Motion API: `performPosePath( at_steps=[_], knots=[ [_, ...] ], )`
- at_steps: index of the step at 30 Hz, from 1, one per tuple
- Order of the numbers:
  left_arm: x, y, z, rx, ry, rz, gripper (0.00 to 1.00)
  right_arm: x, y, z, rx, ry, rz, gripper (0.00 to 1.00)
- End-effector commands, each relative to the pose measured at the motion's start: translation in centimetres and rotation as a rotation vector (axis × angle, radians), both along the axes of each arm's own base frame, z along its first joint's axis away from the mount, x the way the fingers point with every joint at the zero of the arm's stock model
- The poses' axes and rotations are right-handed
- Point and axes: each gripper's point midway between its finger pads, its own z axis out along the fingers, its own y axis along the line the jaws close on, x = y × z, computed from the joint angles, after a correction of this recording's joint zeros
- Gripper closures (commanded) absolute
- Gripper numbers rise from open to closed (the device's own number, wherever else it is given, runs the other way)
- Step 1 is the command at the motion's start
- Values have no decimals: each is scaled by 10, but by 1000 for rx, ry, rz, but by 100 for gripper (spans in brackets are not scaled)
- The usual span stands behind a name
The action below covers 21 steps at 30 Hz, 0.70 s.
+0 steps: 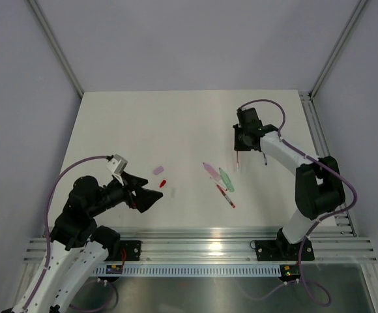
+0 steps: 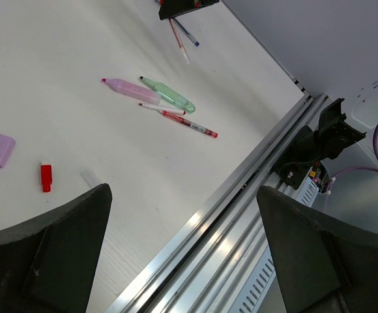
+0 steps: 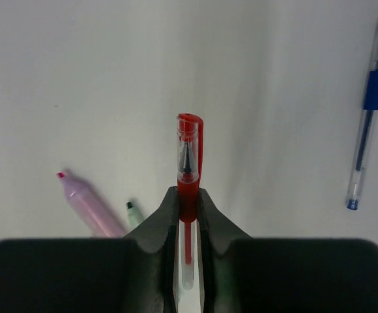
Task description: Insert the pens into the pen caps
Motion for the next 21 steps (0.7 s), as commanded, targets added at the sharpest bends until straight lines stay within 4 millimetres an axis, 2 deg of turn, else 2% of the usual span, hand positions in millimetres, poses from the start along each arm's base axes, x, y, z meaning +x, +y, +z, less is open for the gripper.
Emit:
performPosePath(
  at_steps=[1, 3, 5, 7, 8, 9, 12, 17, 20, 21],
  knots=[
    [3, 3, 14, -11, -58, 17, 3, 11, -33, -20, -128, 107, -5, 97],
    [2, 2, 14, -12, -58, 13, 2, 17, -38, -32, -160, 154, -8, 96],
    [1, 3, 16, -15, -67, 19, 1, 25, -48, -34, -178, 173, -28, 94],
    [1, 3, 16, -15, -68, 19, 1, 26, -60, -47, -204, 221, -47, 93],
    [1, 4, 16, -15, -68, 19, 1, 29, -63, -47, -203, 226, -53, 91],
    [1, 4, 16, -17, -70, 21, 1, 26, -66, -58, -209, 263, -56, 90],
    [2, 5, 16, -18, -72, 28, 1, 24, -72, -71, -208, 307, -66, 84],
    [3, 4, 14, -15, -63, 30, 1, 29, -77, -75, -223, 310, -87, 70],
    [3, 5, 14, -11, -57, 35, 1, 30, -80, -70, -233, 293, -103, 64],
    [4, 5, 13, -10, -55, 35, 1, 33, -80, -61, -227, 262, -109, 62]
  ],
)
